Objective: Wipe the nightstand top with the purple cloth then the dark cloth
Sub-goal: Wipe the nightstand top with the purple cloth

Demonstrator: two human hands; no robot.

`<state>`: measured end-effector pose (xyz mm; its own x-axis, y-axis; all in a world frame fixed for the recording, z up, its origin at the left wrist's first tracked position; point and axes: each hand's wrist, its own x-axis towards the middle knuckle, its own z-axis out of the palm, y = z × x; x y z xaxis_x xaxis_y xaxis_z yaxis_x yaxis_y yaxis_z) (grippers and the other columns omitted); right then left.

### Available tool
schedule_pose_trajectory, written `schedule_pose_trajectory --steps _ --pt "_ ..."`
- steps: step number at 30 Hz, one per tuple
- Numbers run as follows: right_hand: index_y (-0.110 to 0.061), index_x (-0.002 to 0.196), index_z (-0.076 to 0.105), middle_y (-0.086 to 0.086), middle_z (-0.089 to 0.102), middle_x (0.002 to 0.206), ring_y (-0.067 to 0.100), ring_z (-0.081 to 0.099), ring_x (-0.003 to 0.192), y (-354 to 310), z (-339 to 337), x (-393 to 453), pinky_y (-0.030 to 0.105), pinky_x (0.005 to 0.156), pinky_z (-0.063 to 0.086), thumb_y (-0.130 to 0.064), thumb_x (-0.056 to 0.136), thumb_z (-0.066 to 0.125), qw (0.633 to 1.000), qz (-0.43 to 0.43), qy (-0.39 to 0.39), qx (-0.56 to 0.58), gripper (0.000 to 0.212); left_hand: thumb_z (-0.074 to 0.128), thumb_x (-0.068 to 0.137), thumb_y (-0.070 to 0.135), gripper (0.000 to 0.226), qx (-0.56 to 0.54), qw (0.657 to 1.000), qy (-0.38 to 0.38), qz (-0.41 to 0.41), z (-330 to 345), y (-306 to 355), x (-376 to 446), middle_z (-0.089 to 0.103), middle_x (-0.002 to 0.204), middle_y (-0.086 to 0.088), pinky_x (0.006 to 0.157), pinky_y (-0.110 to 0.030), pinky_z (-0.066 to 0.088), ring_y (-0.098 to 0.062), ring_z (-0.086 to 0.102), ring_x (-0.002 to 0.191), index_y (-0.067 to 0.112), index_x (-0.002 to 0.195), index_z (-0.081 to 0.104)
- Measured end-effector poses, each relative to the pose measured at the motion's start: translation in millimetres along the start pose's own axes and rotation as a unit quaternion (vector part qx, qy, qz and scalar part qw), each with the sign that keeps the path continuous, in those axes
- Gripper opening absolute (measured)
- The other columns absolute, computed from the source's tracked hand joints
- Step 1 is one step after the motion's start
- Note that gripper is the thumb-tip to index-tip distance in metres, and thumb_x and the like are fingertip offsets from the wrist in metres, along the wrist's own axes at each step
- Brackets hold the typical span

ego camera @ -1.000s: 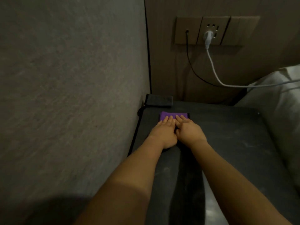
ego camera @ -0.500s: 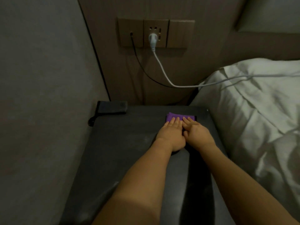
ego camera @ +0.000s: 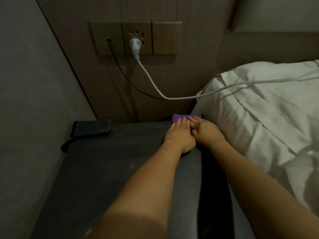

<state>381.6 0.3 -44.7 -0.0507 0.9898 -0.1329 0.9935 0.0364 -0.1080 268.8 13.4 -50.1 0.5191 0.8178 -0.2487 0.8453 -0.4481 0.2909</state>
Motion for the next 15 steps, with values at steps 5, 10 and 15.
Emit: schedule_pose_trajectory --steps 5,10,15 --pt "-0.017 0.147 0.033 0.001 0.029 0.157 0.014 0.024 0.146 5 5 2 0.027 0.118 0.021 -0.024 0.091 0.029 0.999 0.010 0.018 0.028 0.056 0.031 0.099 0.028 0.067 0.005 1.000 0.017 0.002 4 1 7 -0.001 0.164 -0.010 0.123 -0.034 0.000 -0.022 -0.002 0.152 0.004 0.155 0.003" --pt "-0.018 0.145 0.037 0.000 0.030 0.156 0.014 0.025 0.146 3 6 -3 0.026 0.115 0.023 -0.028 0.080 0.023 0.997 0.032 0.029 0.057 0.067 0.030 0.100 0.029 0.066 0.001 1.000 0.012 0.005 4 1 7 0.000 0.164 -0.009 0.123 -0.034 0.000 -0.021 -0.002 0.152 0.005 0.155 0.004" --pt "-0.018 0.146 0.036 0.002 0.029 0.156 0.015 0.026 0.145 6 6 -13 0.026 0.114 0.025 -0.017 0.094 0.038 0.997 0.046 0.041 0.053 0.052 0.029 0.100 0.029 0.064 -0.001 0.999 0.022 0.026 9 8 7 0.001 0.164 -0.009 0.122 -0.034 0.000 -0.021 -0.001 0.152 0.005 0.155 0.005"
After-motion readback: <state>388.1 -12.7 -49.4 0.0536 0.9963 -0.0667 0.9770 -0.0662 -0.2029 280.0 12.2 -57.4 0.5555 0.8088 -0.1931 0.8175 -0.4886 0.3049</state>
